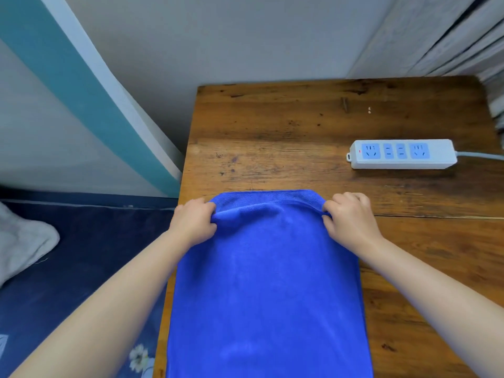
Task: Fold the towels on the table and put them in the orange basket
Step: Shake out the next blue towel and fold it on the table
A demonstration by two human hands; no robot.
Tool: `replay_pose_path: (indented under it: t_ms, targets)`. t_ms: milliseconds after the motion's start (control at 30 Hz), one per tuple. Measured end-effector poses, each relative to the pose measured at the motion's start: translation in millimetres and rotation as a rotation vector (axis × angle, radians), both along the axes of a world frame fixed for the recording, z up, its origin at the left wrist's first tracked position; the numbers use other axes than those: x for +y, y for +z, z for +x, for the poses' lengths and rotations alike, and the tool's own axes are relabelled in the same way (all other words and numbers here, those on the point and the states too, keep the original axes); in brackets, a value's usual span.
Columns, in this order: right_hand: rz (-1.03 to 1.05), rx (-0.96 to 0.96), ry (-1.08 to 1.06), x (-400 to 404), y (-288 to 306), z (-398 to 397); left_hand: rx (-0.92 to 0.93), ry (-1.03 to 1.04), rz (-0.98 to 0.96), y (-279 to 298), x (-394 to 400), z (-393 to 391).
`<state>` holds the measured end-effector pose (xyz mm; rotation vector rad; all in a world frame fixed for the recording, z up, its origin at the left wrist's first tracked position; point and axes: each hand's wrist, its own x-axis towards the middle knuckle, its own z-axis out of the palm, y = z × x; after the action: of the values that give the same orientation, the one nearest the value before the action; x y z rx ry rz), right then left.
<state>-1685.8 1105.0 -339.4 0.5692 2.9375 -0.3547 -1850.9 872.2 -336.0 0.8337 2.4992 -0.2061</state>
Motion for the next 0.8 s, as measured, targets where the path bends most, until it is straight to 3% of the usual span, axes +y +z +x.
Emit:
replay_pose_path:
  t_ms: [167,333,467,633,800]
  targets:
    - [-0.054,-0.013,-0.043,-2,6,9,-0.132,-0.057,-0.029,16,-27,0]
    - [0.028,-0.121,-0.040,0,8,-18,-0.340,0.294,0.266,30,-40,-15]
    - [0.013,-0.249,-0.015,-3,4,-46,-0.280,0.288,0.328,29,-38,-24]
    - [-0.011,-0.305,0.075,-5,3,-54,-0.081,0.172,0.224,17,-27,-27]
    - [0.108,-0.335,0.186,-2,9,-37,-0.151,0.025,0.125,7,-13,-29]
